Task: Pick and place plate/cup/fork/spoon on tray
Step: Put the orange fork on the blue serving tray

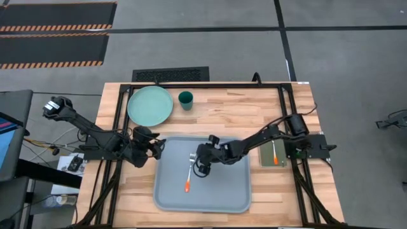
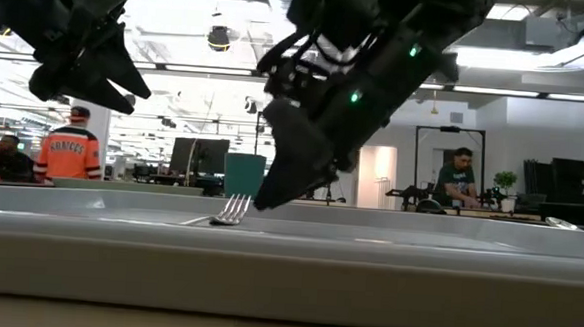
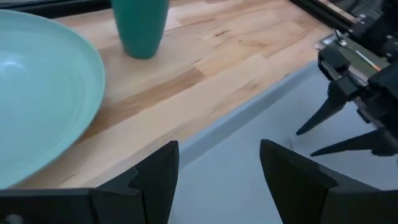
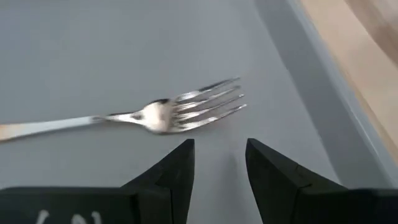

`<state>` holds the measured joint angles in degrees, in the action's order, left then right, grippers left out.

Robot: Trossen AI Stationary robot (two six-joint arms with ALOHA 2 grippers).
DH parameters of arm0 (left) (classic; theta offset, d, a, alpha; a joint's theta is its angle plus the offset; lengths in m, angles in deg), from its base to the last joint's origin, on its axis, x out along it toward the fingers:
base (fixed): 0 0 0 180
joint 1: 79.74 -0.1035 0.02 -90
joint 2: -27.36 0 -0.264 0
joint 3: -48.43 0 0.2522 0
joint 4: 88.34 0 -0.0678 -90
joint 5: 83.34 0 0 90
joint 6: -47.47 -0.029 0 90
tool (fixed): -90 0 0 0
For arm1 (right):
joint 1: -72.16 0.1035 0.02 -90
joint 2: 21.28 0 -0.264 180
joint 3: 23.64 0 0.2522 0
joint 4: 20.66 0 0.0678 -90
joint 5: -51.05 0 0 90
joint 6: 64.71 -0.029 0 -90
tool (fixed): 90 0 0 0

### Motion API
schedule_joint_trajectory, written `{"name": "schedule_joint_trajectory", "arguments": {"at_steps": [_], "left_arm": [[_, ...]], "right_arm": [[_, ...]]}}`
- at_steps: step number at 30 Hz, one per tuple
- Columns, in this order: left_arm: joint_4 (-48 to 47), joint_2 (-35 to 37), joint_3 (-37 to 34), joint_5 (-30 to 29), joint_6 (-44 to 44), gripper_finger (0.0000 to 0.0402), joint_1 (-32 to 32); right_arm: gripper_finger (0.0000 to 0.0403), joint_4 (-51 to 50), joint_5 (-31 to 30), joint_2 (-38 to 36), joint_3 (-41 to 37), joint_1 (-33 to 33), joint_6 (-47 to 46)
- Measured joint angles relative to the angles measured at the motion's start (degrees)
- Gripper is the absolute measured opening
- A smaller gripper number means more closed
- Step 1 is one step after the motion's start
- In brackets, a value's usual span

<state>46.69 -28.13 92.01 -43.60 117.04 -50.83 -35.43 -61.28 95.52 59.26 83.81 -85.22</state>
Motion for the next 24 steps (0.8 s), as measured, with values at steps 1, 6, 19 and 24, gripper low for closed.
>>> {"name": "schedule_joint_trajectory", "arguments": {"at_steps": [1,6,19,24], "left_arm": [[-0.2,-0.02,0.0,0.0,0.19,0.0212,0.0],[-0.19,-0.02,0.0,0.17,0.12,0.0212,0.0],[-0.33,0.0,0.0,0.11,0.01,0.0212,0.0],[-0.35,-0.02,0.0,0.06,-0.04,0.0212,0.0]], "right_arm": [[0.0168,0.26,0.13,0.27,-0.06,-0.37,-0.03],[0.0168,2.22,2.11,0.67,-0.02,-2.12,0.0],[0.0168,7.5,3.54,0.67,-0.02,-3.06,2.48],[0.0166,10.58,3.37,-1.5,0.11,-0.51,3.84]]}}
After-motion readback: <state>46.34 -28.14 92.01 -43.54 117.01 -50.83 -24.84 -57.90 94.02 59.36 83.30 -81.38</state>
